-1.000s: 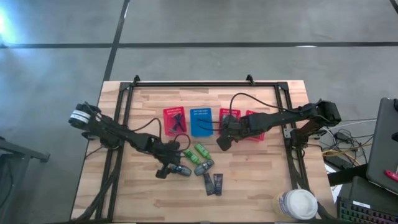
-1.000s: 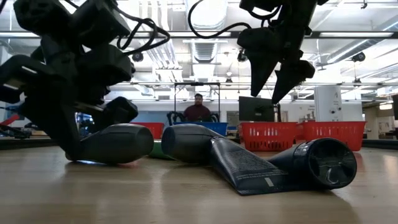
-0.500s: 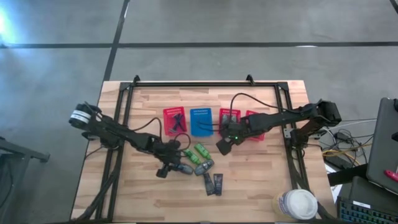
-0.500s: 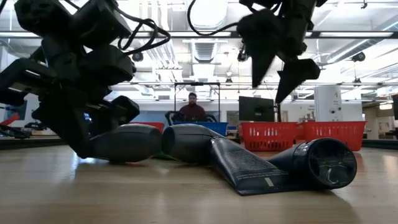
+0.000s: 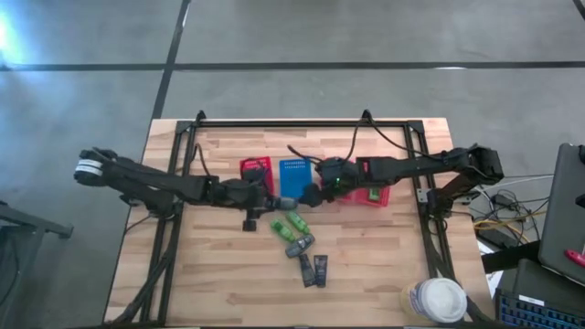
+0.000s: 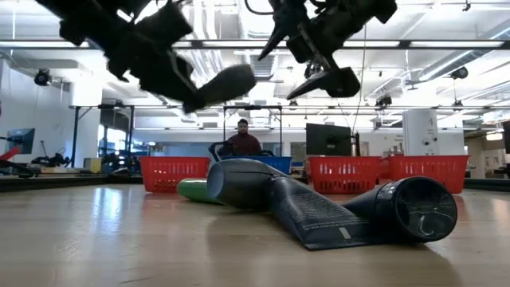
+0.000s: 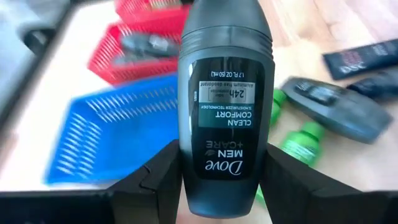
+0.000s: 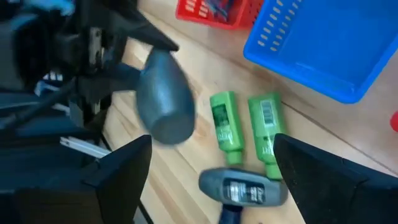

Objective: Pick & Place Travel size toiletries
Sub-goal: Put the gray deodorant into the middle red bin

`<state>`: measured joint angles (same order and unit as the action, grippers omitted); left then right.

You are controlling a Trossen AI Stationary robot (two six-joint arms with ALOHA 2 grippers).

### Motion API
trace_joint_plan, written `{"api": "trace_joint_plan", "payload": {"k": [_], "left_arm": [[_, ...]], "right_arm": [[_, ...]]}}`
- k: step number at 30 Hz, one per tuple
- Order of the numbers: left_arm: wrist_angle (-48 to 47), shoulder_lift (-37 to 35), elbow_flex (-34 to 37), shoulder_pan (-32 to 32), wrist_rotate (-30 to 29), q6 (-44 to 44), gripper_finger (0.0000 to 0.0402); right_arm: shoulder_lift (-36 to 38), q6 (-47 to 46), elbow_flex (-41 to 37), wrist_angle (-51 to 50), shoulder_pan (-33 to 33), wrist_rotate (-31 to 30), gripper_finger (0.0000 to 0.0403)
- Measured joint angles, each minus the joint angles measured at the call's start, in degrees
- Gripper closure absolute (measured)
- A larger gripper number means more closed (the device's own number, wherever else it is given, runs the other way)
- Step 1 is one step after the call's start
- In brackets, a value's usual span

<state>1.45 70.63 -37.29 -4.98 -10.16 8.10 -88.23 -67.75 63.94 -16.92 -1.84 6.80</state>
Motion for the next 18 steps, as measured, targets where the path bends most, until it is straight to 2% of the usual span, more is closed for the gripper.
{"api": "trace_joint_plan", "payload": {"k": [5,13,18], "left_arm": [[0.59,1.49,-3.75,0.07,-1.96,9.55,0.0222],[0.49,7.25,-9.43,1.75,-3.03,11.32,0.0222],[0.59,8.37,-10.92,1.67,-2.67,16.92,0.0221]], "right_arm": [[0.00,-1.13,-0.14,6.22,-1.39,2.63,0.0056],[-0.11,-1.38,-0.32,8.14,-1.27,3.60,0.0044],[-0.11,-0.23,-0.37,7.88,-1.02,4.44,0.0054]]}}
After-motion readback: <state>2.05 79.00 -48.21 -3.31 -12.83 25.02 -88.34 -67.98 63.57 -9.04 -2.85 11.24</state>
